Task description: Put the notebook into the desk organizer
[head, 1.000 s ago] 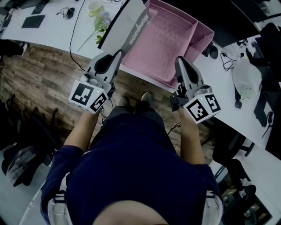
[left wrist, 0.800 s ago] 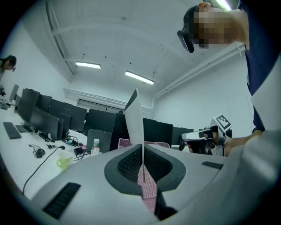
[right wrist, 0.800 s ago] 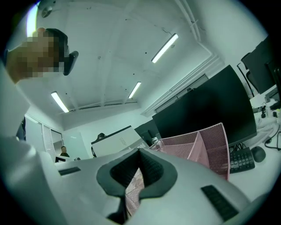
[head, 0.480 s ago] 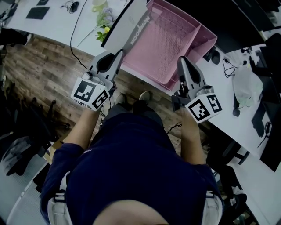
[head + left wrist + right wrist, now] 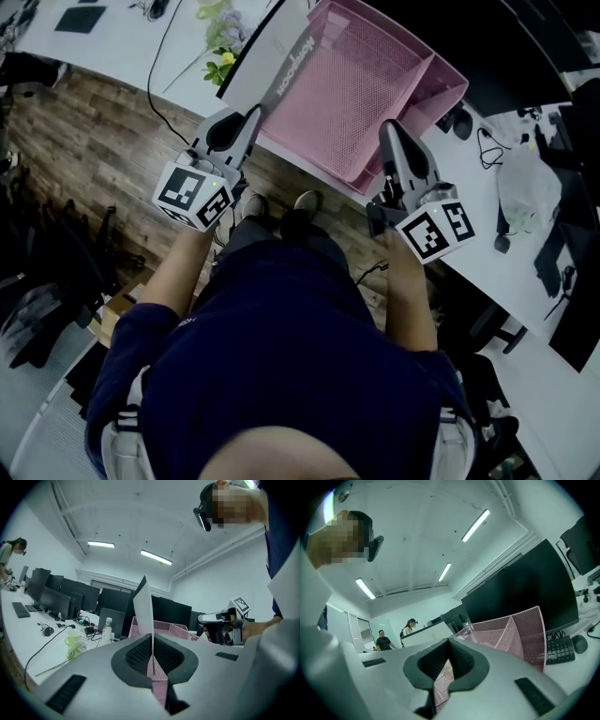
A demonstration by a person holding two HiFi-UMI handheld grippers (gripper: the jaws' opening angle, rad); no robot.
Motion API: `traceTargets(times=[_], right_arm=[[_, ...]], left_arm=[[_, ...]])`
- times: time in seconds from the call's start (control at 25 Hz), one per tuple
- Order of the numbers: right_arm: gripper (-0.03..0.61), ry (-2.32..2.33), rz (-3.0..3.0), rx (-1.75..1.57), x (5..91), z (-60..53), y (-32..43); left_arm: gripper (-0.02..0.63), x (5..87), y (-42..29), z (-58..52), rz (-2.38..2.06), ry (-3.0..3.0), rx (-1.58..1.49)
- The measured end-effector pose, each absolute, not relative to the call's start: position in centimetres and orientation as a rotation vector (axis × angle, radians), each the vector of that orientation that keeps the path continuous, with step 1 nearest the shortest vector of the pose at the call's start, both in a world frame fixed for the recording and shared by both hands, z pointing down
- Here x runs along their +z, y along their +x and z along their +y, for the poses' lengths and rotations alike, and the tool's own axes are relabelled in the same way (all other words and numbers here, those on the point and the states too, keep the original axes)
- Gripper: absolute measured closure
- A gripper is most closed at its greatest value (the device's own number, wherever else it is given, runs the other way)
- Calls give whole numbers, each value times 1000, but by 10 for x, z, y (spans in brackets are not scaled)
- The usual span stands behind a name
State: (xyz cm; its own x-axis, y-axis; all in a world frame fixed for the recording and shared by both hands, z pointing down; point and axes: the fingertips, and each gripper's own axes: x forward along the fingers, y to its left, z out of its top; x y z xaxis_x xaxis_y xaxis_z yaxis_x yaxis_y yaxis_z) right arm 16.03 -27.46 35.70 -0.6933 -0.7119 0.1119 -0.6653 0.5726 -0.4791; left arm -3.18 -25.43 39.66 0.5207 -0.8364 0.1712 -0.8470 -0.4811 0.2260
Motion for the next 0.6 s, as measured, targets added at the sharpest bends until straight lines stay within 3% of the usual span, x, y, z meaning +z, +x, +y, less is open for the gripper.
traceTargets(times=[0.6], right_arm=[[574, -1163, 2726, -790, 366, -281, 152]], left_arm=[[578, 413, -43, -259, -1399, 2358, -1]])
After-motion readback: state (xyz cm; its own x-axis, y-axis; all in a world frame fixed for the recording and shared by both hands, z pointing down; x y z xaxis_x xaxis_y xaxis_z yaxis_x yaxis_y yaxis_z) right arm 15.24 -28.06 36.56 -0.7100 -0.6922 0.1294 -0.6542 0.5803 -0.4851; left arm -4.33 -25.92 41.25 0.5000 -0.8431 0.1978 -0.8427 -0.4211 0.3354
